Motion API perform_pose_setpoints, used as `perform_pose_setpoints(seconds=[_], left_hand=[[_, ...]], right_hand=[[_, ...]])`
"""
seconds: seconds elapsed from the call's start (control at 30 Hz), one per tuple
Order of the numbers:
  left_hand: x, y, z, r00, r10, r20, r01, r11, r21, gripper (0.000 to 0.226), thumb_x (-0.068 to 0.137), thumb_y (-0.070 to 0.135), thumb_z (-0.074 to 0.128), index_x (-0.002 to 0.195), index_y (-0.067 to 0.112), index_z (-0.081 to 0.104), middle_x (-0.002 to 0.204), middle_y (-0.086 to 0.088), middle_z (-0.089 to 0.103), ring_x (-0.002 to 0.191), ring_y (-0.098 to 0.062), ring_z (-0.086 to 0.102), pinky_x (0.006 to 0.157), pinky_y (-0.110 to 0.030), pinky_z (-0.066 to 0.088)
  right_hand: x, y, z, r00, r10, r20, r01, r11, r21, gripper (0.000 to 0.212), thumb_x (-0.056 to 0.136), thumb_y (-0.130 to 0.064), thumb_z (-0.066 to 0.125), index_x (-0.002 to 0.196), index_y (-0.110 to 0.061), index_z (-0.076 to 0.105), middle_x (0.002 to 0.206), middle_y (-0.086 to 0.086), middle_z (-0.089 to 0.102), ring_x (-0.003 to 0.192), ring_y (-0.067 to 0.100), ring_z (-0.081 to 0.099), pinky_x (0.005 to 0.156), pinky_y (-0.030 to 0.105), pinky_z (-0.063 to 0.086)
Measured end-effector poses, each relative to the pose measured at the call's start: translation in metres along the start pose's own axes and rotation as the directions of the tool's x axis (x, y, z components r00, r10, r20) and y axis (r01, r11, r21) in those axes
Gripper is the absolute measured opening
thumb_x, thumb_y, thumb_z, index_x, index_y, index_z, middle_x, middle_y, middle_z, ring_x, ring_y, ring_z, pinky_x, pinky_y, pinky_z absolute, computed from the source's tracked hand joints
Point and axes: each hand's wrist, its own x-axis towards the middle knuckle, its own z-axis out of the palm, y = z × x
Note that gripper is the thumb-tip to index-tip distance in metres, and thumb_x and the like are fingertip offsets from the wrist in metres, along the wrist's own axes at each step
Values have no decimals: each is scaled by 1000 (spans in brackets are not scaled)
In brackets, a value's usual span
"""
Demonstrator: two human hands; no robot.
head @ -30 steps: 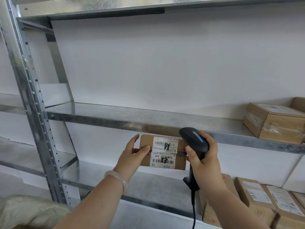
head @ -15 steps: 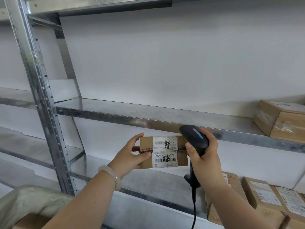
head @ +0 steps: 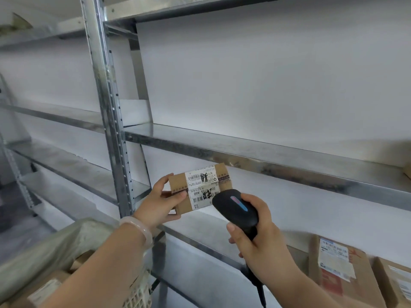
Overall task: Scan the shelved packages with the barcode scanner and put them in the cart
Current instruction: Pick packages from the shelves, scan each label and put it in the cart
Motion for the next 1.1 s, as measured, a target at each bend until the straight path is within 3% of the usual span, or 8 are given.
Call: perform_pose_setpoints(seconds=[0.3,0.4,0.53,0.67,0.87,0.97,1.1], left_hand=[[-26,-22,-61,985,-48,-166,46,999,-16,59,88,21,73,135,42,44,116,-1,65,101,-25,68,82,-44,61],[-33,-30,-80,974,-72,-217,65,997,-37,57,87,21,73,132,42,46,116,-3,66,103,-26,68,84,-47,59],[-42,-37,-103,954,-97,-282,91,995,-36,55,88,22,72,131,40,44,115,-3,66,103,-26,68,83,-45,60],[-49,-47,-130,940,-124,-319,115,992,-48,48,88,21,72,123,44,48,113,-4,68,103,-26,68,83,-45,60],[-53,-65,-179,907,-185,-377,159,982,-97,52,90,17,70,132,37,46,115,-7,64,102,-28,67,75,-42,61],[-52,-83,-212,873,-237,-426,208,971,-115,47,90,20,71,127,38,48,115,-9,66,98,-32,70,80,-48,60],[-56,-108,-261,801,-321,-506,295,946,-133,46,87,26,75,122,42,50,111,-6,69,93,-28,71,75,-44,61]], right_hand=[[-6,-26,44,983,-33,178,46,997,-68,50,83,-51,60,118,-61,26,95,-22,66,75,6,67,74,27,55],[-5,-32,59,975,-36,217,45,998,-35,50,85,-45,64,118,-57,29,92,-20,64,73,5,67,69,17,53],[-3,-44,81,957,-45,287,54,998,-23,47,88,-40,65,115,-55,30,110,-21,58,76,8,66,73,15,55],[0,-54,106,938,-74,339,83,996,-12,44,88,-40,64,114,-52,31,106,-14,62,69,0,65,61,7,46],[8,-58,155,922,-86,378,87,996,13,51,85,-47,64,118,-61,27,112,-18,61,78,2,67,69,10,51],[13,-58,185,904,-81,419,78,997,25,56,85,-46,65,117,-66,24,113,-18,60,84,2,68,74,13,53],[21,-57,226,889,-55,455,41,998,41,54,86,-46,66,116,-67,26,112,-19,59,84,3,68,77,20,56]])
